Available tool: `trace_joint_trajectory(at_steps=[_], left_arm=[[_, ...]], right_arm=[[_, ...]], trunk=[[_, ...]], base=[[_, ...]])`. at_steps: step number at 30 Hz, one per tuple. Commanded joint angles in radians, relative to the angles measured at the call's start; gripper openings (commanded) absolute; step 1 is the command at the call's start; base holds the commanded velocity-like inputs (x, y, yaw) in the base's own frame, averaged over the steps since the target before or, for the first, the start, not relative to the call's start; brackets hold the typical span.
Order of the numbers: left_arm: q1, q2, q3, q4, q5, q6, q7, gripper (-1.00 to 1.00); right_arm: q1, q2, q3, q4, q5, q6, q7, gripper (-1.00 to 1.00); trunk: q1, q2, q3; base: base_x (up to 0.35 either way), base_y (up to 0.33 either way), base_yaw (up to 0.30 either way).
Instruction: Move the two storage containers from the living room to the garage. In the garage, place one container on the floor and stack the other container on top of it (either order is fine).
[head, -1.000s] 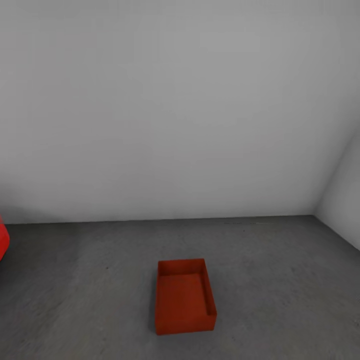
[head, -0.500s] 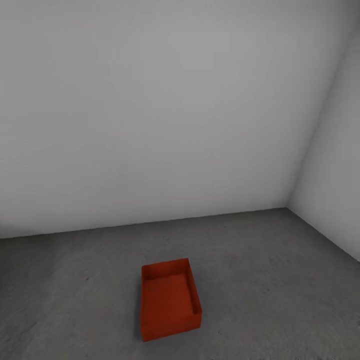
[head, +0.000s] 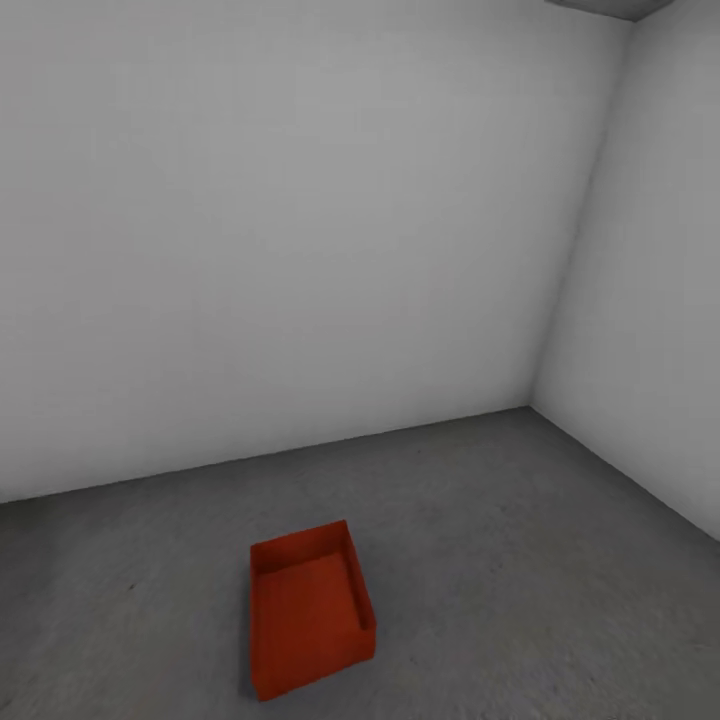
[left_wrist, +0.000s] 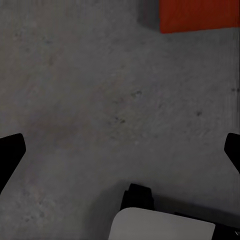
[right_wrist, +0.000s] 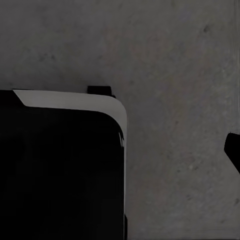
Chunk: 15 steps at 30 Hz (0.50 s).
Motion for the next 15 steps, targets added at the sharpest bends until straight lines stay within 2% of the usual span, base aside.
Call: trace_joint_trajectory(at_steps=[1,15], left_arm=[[0.0,0.0,-0.004,0.0,0.006,-0.003,0.002,1.0],[0.0,0.0,-0.004,0.0,0.006,-0.002,0.002,1.0]], right_arm=[[-0.001,0.0,0.007,0.003,-0.003,-0.005,-0.003,1.0],[-0.001,-0.007,0.007,0.003,-0.011,-0.003,-0.003,1.0]], trunk=[[0.0,-0.001,0.0],[0.0,-0.001,0.015]], base=[[0.0,0.0,-0.212],[0.0,0.0,-0.191]])
